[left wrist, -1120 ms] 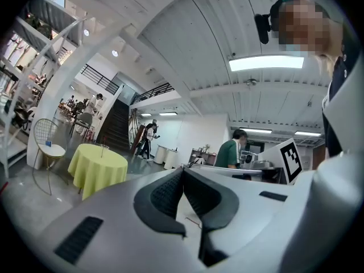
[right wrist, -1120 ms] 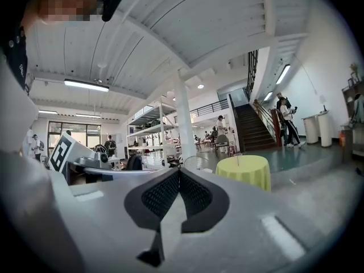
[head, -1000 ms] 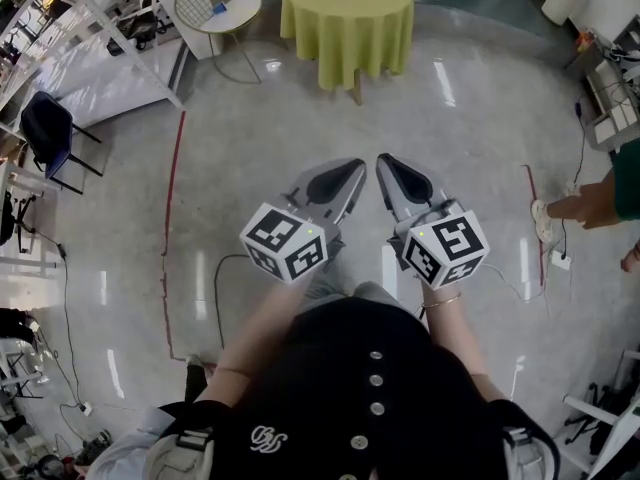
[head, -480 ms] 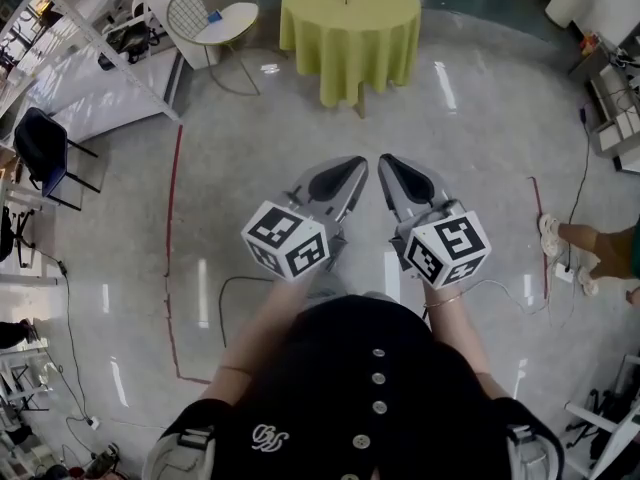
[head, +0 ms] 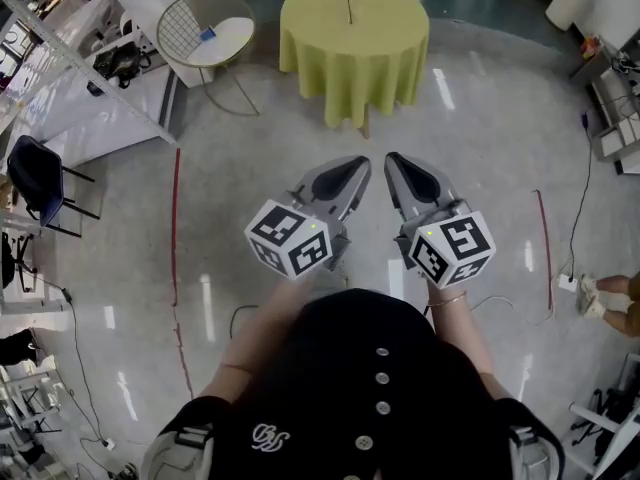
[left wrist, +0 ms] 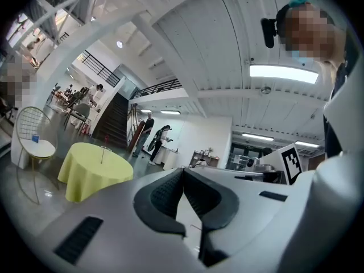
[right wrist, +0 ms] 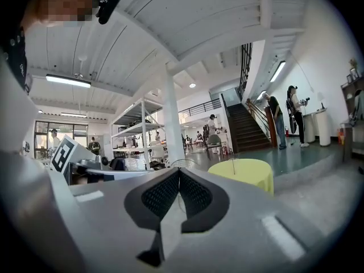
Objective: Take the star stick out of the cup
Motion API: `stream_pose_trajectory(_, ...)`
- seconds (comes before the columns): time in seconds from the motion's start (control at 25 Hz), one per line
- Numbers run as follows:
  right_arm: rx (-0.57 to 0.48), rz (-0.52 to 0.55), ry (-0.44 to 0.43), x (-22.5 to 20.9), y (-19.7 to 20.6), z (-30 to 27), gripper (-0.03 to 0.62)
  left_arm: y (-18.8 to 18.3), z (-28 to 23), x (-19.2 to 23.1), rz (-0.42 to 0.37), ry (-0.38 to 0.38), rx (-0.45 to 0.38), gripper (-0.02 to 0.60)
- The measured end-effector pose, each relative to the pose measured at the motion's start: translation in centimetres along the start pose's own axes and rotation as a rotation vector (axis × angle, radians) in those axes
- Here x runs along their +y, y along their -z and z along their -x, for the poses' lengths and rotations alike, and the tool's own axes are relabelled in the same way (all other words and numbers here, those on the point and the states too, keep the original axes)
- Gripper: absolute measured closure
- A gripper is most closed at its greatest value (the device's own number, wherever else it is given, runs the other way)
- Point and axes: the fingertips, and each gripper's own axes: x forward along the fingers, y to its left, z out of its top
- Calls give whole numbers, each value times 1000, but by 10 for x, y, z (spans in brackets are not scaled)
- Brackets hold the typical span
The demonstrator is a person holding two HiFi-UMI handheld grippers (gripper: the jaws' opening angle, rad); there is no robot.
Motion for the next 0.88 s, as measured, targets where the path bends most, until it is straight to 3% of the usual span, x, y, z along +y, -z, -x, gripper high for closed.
stream_pose_trajectory(0.52, -38, -21, 9, -31, -23, -99, 589, -43, -45, 87, -26, 37, 2, 569)
stream_pose_trajectory(0.88, -9, -56, 14, -42, -13, -117, 589, -33, -55, 101, 11, 69, 43, 569)
